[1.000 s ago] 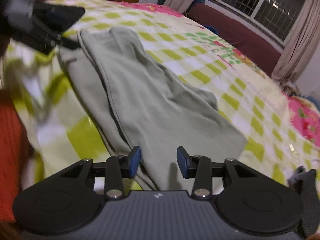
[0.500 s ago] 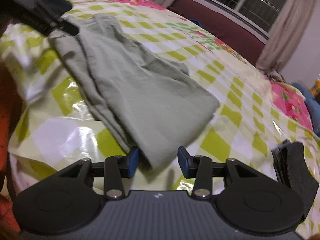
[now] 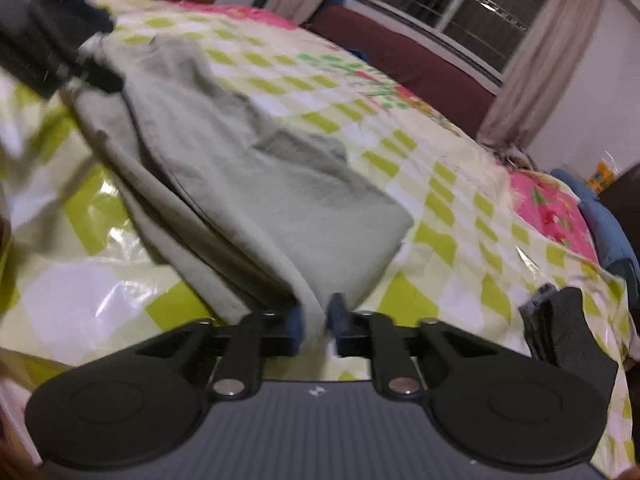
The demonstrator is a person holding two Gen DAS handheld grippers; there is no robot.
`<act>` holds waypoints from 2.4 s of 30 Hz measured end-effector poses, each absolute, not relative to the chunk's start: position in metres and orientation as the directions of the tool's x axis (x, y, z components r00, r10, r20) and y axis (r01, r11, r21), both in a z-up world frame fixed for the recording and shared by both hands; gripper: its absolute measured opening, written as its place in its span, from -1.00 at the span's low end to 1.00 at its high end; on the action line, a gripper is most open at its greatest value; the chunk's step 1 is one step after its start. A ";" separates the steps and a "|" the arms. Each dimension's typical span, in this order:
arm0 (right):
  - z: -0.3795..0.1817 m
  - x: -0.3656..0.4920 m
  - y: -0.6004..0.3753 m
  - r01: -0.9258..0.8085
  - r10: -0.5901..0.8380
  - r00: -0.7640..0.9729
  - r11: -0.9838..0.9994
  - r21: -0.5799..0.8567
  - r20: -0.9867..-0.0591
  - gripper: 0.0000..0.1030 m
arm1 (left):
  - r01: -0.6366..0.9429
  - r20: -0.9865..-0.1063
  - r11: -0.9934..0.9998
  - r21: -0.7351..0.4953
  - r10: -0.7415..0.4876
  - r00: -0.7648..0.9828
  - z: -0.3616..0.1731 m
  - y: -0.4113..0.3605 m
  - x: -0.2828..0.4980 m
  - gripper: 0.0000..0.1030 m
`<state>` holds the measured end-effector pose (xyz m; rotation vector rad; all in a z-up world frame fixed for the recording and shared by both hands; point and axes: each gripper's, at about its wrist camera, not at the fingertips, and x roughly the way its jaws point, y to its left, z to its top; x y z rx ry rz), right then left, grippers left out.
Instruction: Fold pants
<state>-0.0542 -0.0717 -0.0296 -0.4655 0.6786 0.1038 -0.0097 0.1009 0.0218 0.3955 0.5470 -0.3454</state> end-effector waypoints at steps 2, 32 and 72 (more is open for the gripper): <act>-0.026 -0.048 -0.089 -0.180 -0.057 0.747 0.941 -0.285 -0.663 -0.89 | 0.415 -0.557 0.871 0.262 -0.215 0.802 0.023 0.102 -0.010 0.79; 0.009 -0.051 -0.130 0.001 -0.121 0.682 0.986 -0.164 -0.721 -0.37 | 0.321 -0.602 0.941 0.108 -0.195 0.774 0.008 0.140 0.020 0.84; -0.031 0.009 0.077 -0.617 0.342 0.708 0.725 -0.306 -0.617 -0.92 | 0.268 -0.654 0.963 0.010 -0.196 0.730 0.004 0.167 0.042 -0.41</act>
